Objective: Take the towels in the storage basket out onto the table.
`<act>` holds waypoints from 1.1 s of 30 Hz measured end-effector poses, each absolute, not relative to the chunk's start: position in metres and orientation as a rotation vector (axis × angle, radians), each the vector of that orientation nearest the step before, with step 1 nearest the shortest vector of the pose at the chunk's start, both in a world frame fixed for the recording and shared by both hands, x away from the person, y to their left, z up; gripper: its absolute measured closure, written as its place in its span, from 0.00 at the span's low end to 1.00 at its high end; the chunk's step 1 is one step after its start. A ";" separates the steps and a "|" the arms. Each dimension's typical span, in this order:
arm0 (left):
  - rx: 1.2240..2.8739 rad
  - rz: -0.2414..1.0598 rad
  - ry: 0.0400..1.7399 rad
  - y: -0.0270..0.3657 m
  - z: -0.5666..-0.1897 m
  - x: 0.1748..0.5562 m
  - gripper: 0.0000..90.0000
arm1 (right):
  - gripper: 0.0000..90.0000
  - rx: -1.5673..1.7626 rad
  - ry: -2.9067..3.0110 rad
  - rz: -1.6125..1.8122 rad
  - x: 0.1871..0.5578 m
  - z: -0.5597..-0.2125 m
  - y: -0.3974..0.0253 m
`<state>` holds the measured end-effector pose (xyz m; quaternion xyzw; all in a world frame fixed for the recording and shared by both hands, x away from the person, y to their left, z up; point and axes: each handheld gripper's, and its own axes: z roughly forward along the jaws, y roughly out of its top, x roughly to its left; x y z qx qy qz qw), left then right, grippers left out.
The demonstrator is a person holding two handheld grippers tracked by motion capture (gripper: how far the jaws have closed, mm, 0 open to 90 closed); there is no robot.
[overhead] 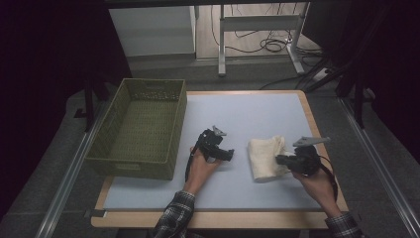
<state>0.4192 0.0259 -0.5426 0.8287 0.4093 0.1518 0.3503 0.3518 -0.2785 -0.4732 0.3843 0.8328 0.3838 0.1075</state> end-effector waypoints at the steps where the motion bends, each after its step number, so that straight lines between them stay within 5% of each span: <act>1: 2.146 0.393 1.061 0.026 -0.543 0.419 0.07 | 0.96 1.110 2.469 1.136 0.353 -0.472 -0.270; 10: 2.141 0.394 1.062 0.026 -0.543 0.419 0.07 | 0.96 0.986 2.481 1.195 0.350 -0.449 -0.233; 23: 2.143 0.397 1.061 0.026 -0.543 0.419 0.07 | 0.94 1.239 2.351 1.053 0.349 -0.484 -0.316; 29: 2.143 0.397 1.061 0.026 -0.543 0.419 0.07 | 0.71 1.290 2.344 0.990 0.349 -0.489 -0.333; 33: 2.144 0.397 1.059 0.026 -0.543 0.419 0.07 | 0.71 1.251 2.297 1.019 0.348 -0.471 -0.332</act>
